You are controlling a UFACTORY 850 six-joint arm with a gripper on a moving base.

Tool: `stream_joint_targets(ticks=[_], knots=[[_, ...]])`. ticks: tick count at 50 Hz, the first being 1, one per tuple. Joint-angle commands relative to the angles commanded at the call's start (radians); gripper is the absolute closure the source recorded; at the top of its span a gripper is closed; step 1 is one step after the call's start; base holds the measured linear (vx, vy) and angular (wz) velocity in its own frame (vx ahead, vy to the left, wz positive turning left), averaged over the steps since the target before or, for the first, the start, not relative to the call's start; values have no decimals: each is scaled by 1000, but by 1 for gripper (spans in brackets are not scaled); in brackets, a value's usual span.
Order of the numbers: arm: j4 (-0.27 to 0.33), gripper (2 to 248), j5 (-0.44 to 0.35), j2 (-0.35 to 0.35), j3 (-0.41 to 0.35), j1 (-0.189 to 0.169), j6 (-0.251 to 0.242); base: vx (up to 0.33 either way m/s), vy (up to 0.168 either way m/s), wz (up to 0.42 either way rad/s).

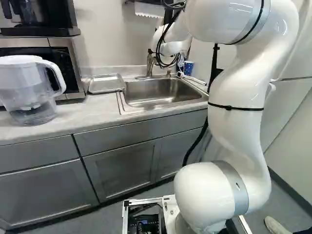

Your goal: Rinse the cup and place it in the tray

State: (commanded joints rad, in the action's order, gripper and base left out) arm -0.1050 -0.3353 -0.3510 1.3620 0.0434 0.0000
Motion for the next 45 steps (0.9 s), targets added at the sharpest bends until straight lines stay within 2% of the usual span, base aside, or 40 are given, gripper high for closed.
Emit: stream_joint_targets(ticks=[35,45], knots=[[0,3,-91,0,0,0,0,0,0,0],[0,3,-93,0,0,0,0,0,0,0]])
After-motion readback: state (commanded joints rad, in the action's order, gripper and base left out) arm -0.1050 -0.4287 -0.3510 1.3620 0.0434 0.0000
